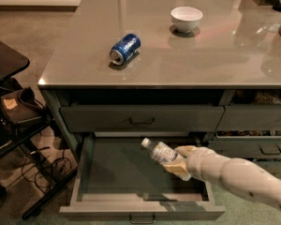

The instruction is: Place blue plastic bottle into middle drawer

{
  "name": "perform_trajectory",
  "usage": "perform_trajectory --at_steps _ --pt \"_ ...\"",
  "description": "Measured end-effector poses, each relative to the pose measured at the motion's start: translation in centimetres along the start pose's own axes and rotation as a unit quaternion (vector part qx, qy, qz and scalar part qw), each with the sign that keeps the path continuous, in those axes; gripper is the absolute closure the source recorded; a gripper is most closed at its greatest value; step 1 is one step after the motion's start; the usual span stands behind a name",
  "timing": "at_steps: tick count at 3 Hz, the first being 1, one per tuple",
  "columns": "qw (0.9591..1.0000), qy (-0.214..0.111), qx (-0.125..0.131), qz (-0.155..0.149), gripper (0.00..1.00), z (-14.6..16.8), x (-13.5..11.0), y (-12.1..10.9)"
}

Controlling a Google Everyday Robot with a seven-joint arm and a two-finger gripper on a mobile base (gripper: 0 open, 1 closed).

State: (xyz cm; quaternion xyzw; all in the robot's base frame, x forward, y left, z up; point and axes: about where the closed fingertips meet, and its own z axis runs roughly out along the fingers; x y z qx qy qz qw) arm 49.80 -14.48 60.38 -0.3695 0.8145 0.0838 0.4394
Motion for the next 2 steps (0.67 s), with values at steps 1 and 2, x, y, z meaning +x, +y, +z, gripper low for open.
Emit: perform_trajectory --at_steps 1,2 --pt "0.999 0.016 -0.041 0.005 1.0 7.1 3.6 0.9" --pt "0.997 0.023 -0.073 0.006 1.0 11.5 5.8 1.9"
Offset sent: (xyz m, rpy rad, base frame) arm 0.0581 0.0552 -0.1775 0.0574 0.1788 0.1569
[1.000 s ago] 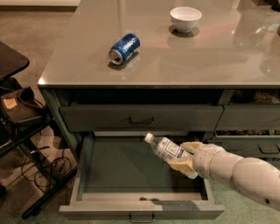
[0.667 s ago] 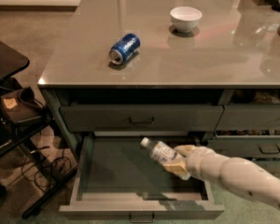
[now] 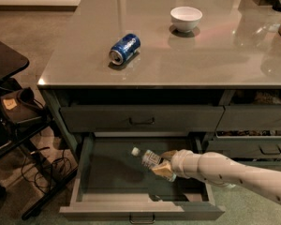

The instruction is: Place blue plastic bottle into middle drawer

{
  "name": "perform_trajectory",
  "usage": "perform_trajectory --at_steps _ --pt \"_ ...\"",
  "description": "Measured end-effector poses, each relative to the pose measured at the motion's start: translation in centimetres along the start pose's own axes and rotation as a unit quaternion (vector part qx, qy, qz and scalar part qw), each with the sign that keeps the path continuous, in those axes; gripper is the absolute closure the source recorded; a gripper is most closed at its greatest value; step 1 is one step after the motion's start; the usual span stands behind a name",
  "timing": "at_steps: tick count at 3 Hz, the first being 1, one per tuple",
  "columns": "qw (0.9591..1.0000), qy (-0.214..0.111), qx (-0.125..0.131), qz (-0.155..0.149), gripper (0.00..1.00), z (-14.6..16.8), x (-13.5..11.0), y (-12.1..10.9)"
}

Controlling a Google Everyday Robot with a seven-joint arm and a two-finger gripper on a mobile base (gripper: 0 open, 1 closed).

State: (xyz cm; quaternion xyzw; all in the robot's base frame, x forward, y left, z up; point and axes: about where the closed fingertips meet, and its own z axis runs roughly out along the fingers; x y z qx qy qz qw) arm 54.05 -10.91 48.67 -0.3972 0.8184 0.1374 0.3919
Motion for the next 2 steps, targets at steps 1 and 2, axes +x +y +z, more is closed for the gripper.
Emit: perform_trajectory --at_steps 1,2 --pt "0.9997 -0.005 -0.023 0.002 1.0 1.96 2.06 1.59" --pt "0.9997 -0.005 -0.023 0.002 1.0 1.96 2.06 1.59"
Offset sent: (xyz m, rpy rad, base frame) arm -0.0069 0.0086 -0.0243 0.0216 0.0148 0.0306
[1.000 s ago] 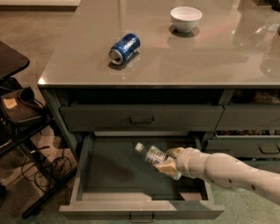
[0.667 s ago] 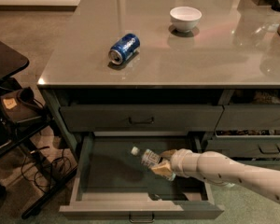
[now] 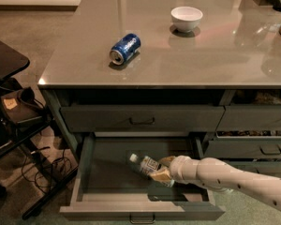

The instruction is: Place blue plastic bottle into middle drawer

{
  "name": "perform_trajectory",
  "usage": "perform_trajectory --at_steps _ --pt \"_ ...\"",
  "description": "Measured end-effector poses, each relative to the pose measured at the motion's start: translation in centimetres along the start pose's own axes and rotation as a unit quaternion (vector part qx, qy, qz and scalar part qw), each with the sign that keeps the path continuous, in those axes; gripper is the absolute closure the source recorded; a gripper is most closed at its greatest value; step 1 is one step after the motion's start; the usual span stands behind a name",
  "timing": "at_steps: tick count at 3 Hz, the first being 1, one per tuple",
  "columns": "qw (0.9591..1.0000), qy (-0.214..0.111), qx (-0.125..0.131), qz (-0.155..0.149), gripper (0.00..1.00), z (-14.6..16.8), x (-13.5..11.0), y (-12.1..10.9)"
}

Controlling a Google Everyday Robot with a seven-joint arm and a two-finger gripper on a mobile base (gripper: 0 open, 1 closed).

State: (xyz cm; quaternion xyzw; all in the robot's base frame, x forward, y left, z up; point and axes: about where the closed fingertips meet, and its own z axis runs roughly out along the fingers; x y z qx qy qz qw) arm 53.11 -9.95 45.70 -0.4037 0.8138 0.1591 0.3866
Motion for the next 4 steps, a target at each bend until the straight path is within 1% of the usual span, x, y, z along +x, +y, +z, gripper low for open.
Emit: perform_trajectory --at_steps 1,2,3,4 --pt "0.9997 -0.003 0.011 0.021 1.0 1.6 2.1 -1.9" --pt "0.9987 -0.009 0.022 0.044 1.0 3.5 4.8 -3.9" --pt "0.9985 -0.01 0.023 0.049 0.82 3.8 5.0 -4.0" --pt "0.9985 -0.01 0.023 0.049 0.59 3.8 5.0 -4.0"
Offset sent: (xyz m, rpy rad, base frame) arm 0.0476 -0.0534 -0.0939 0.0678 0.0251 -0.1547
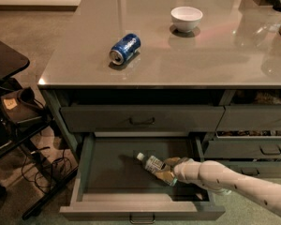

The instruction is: Place blue plastic bottle into middle drawer

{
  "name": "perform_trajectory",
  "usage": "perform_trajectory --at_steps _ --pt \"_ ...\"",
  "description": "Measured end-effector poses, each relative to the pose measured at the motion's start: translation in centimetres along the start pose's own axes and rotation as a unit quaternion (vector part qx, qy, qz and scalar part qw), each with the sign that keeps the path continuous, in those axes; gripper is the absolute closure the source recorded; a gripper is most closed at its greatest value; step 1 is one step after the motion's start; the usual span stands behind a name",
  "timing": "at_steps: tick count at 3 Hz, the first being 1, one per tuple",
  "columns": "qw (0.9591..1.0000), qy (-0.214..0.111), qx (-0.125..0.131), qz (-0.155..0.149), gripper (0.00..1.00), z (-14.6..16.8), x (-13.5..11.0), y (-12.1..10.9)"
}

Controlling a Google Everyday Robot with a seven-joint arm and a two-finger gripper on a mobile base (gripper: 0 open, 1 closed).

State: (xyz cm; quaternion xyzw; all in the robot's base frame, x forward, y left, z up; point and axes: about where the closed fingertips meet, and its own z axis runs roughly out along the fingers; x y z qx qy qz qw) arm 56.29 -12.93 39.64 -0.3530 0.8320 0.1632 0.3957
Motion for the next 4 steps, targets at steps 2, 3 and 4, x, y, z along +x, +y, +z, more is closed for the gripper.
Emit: perform_trajectory --at_steps 2,3,4 --pt "1.0 0.0 0.0 0.0 0.12 0.0 0.0 0.0" --pt "1.0 0.0 0.0 0.0 0.0 0.0 0.0 0.0" --pt "1.0 0.0 0.0 0.0 0.0 0.01 0.0 0.01"
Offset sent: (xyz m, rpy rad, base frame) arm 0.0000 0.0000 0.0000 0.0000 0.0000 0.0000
